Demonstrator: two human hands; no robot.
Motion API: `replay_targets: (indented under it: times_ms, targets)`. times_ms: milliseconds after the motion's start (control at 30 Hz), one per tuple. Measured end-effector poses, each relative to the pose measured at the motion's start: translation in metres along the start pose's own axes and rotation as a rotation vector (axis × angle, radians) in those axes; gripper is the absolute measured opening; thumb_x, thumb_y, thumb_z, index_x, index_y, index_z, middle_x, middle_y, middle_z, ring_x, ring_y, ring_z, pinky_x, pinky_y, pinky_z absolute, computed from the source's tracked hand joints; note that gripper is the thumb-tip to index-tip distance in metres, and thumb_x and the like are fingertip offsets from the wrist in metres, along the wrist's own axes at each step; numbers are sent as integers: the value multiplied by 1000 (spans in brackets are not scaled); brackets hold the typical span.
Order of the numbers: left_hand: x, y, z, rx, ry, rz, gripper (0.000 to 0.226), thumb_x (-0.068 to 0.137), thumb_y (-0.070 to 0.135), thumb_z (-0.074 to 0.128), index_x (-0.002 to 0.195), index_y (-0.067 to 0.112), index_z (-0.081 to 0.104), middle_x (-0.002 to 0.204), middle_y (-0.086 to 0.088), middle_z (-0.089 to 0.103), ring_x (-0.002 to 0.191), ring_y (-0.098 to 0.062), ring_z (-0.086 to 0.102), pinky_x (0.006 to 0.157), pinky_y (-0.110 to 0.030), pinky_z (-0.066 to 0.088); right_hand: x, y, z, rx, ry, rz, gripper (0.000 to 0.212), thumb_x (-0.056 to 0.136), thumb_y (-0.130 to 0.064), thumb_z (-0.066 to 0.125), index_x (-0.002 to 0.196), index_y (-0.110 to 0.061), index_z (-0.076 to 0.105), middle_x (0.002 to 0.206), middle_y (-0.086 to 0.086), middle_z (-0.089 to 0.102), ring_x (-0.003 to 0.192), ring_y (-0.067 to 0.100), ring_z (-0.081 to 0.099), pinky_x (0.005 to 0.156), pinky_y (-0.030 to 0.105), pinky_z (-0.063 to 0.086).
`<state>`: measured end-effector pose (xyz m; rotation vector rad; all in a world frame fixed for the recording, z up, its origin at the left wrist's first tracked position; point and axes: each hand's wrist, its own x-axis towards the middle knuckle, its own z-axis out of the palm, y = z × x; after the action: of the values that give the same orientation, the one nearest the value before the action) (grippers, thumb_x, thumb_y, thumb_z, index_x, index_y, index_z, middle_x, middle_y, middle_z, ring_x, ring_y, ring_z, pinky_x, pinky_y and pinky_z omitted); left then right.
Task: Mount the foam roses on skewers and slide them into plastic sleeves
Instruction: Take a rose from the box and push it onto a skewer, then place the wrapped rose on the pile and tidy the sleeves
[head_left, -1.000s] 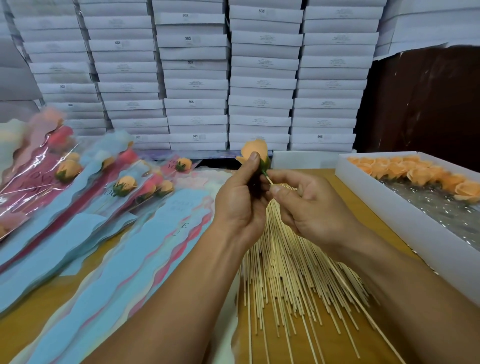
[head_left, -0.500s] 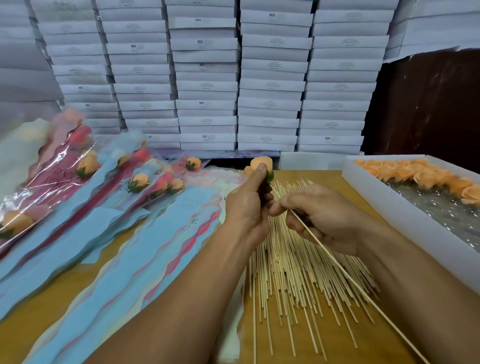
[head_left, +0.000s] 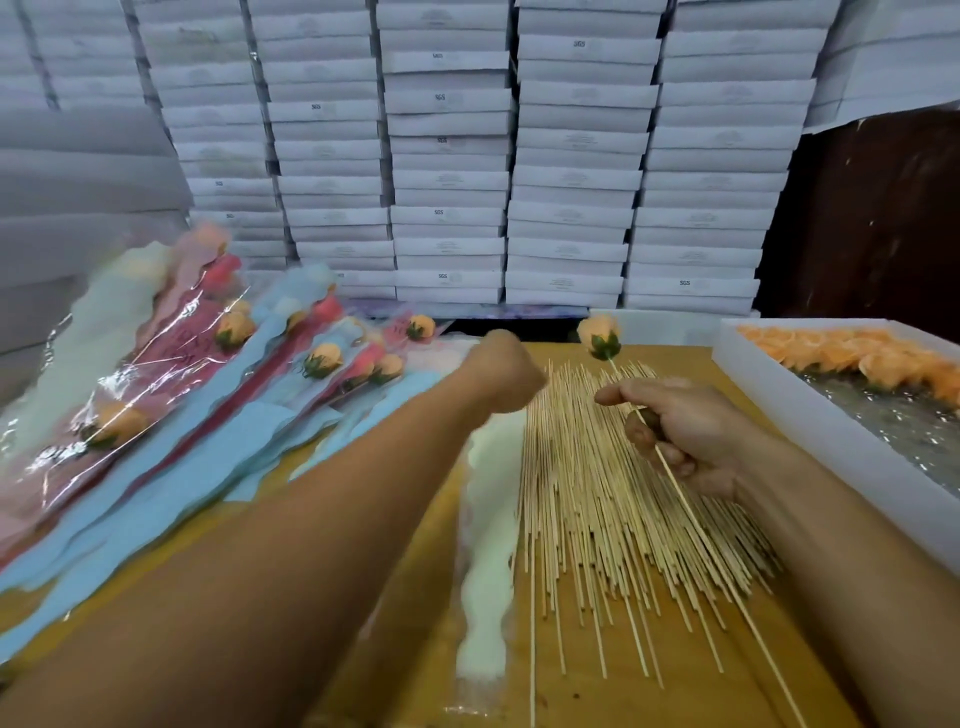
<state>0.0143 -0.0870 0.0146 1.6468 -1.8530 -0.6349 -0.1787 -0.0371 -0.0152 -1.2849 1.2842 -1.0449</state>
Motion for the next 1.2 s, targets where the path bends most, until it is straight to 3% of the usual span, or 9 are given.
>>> replay_targets:
  times_ms: [100,167,233,367,633,900,967,1067,1200]
  targets:
    - [6,-49,-31,517,91,6,34,96,14,54,63,9,46,63,-5,45,59,-18,44,49,-27,31,1,3,3,-44,4,0,32,108,-27,42,107,-13,70,50,-1,51,32,7,28,29,17,19]
    - [6,-79,-41,641,62,-20,28,99,27,56,89,2,63,90,-13,63,85,-28,60,67,-32,46,3,4,5,-70,-17,0,31,108,-26,42,107,-13,71,50,0,52,33,7,28,30,16,20]
    - [9,-103,-43,626,14,-40,38,100,38,55,109,1,61,115,-18,63,103,-34,59,83,-37,48,4,6,6,-96,-46,7,31,108,-26,42,108,-13,71,51,0,52,34,8,29,30,17,21]
    - [14,-123,-35,606,-37,-31,46,102,49,44,98,5,55,99,-17,61,87,-30,55,76,-36,42,5,8,7,-114,-56,14,30,108,-25,43,108,-12,71,51,0,52,35,9,30,31,19,21]
    - [9,-127,-24,687,34,16,43,108,37,28,97,6,56,110,-18,63,101,-33,57,86,-39,46,4,8,9,-118,-65,30,30,108,-23,42,109,-10,69,51,0,54,35,9,32,32,21,21]
    - [2,-114,-30,746,86,0,33,104,27,35,76,14,48,103,-15,64,81,-28,54,72,-36,46,4,7,9,-5,-48,83,27,107,-18,43,111,-2,64,53,4,56,42,14,47,38,26,36]
    - [-4,-102,-36,841,107,-2,17,98,17,42,91,11,56,112,-15,58,90,-30,55,76,-40,50,4,6,11,54,-68,119,26,107,-17,42,113,-1,61,55,5,58,42,14,49,37,25,39]
    - [-16,-81,-45,972,150,7,26,99,16,42,116,9,60,124,-15,50,110,-34,55,77,-44,48,5,6,12,114,-76,149,24,107,-15,39,114,-2,58,56,5,57,41,12,45,33,22,34]
    - [-42,-42,-40,1048,214,155,15,96,17,45,95,15,61,134,-15,46,111,-35,55,67,-39,37,8,5,12,202,-103,152,13,104,-14,51,109,-5,58,56,3,53,37,6,31,28,17,21]
